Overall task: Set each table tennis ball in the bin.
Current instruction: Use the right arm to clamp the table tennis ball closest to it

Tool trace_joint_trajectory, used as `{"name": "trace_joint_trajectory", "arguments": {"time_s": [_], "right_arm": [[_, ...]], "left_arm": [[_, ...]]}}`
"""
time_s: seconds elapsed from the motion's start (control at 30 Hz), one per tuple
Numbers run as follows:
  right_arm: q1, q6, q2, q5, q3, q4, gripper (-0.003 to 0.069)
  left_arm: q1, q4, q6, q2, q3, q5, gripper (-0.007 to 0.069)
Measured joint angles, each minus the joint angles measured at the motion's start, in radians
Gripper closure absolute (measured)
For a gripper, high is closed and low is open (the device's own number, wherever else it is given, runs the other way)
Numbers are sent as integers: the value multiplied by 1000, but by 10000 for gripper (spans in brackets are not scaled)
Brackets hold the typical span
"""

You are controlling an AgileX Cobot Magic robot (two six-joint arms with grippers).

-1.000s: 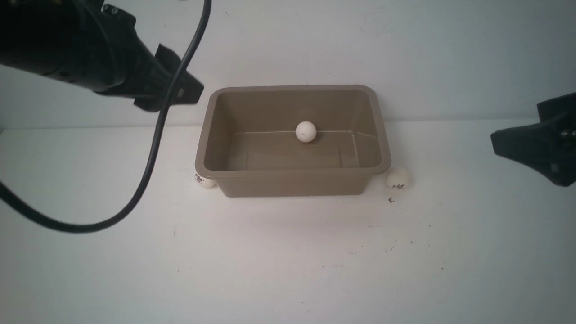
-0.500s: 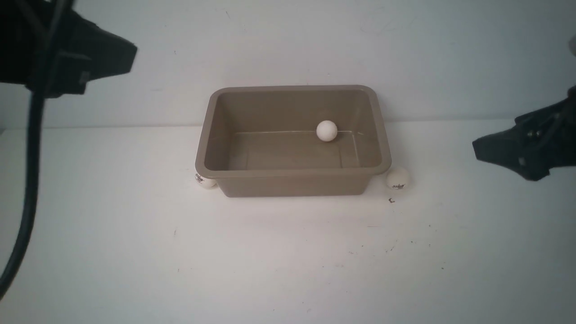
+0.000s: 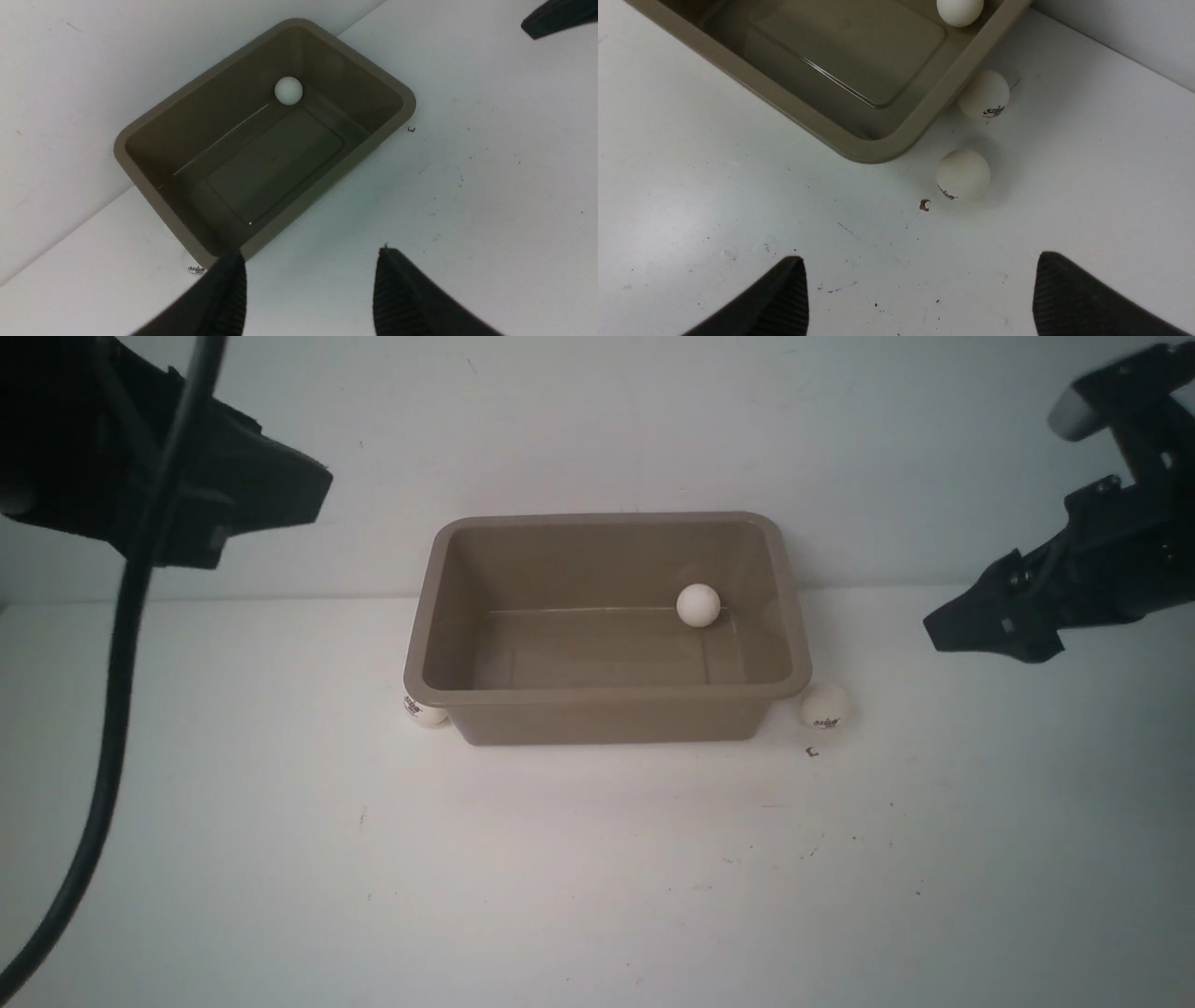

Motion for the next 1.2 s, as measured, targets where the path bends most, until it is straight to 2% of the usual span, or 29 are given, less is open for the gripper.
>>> {"name": "trace_joint_trajectory", "arguments": {"time_s": [0.07, 0.17, 0.33, 0.43, 0.47, 0.53, 0.63, 0.7, 0.87, 1.03, 1.13, 1.2], "right_arm": [[7, 0, 0, -6, -1, -2, 74], [32, 0, 1, -15, -4, -2, 74], [54, 10, 1, -15, -4, -3, 74], [54, 21, 1, -19, -4, -22, 74], [54, 21, 1, -19, -4, -22, 74], [54, 27, 1, -22, -4, -42, 74], [54, 40, 1, -27, -4, -55, 74], [54, 45, 1, -29, -4, -56, 74], [54, 50, 1, -39, -4, -56, 74], [54, 50, 1, -55, -4, -56, 74], [54, 50, 1, -64, -4, -55, 74], [54, 50, 1, -66, -4, -55, 74]], "left_arm": [[0, -5, 12, 9, 0, -10, 252], [0, -64, 46, 83, 0, -123, 174], [0, -164, 100, 186, 1, -253, 155], [0, -246, 237, 215, 3, -322, 197], [0, -260, 248, 215, 3, -325, 201], [0, -368, 379, 203, 3, -368, 255], [0, -474, 505, 168, 3, -372, 297], [0, -521, 543, 145, 3, -366, 308], [0, -586, 552, 126, 2, -360, 314], [0, -607, 480, 188, 2, -332, 314], [0, -585, 448, 239, 2, -318, 314], [0, -476, 389, 290, 2, -312, 314]]}}
